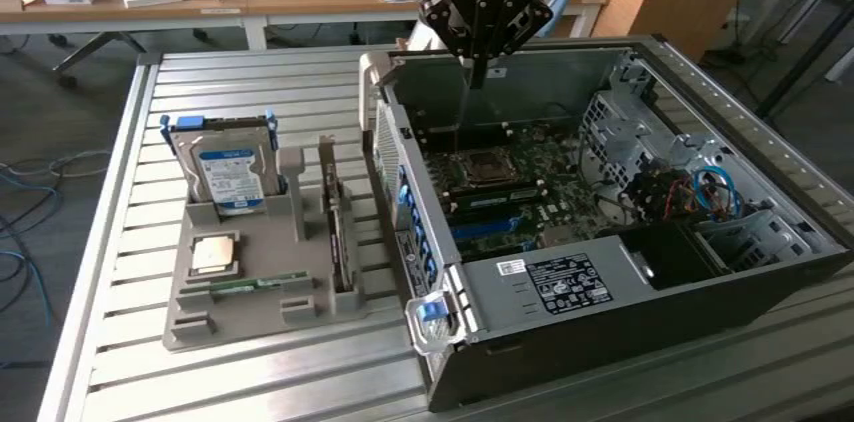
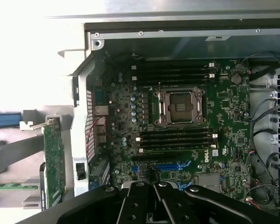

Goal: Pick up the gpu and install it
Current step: 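Reach for the gpu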

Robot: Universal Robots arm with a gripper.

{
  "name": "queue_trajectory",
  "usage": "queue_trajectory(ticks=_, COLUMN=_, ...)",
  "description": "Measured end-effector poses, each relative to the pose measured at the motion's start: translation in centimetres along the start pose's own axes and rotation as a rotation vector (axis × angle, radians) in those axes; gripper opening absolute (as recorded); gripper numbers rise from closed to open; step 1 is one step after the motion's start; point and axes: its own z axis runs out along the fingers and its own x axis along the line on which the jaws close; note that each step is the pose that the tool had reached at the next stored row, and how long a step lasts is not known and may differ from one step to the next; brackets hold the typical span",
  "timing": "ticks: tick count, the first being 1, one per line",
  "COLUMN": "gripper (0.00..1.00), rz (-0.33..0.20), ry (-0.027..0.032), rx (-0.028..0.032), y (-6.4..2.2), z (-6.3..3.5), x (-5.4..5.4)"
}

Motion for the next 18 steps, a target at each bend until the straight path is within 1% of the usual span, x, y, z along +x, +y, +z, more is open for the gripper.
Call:
queue_trajectory(ticks=3, gripper=0.11, rz=0.000, ry=-0.0001, rx=-0.0001, y=-0.02, z=0.00, x=0.2)
queue_trajectory(ticks=10, gripper=0.11, rz=0.000, ry=-0.0007, rx=0.0000, y=-0.14, z=-0.03, x=1.9)
queue_trajectory(ticks=14, gripper=0.11, rz=0.000, ry=-0.0021, rx=-0.0002, y=-0.25, z=-0.06, x=3.3)
queue_trajectory(ticks=18, gripper=0.11, rz=0.000, ry=-0.0045, rx=-0.0003, y=-0.37, z=-0.11, x=5.1)
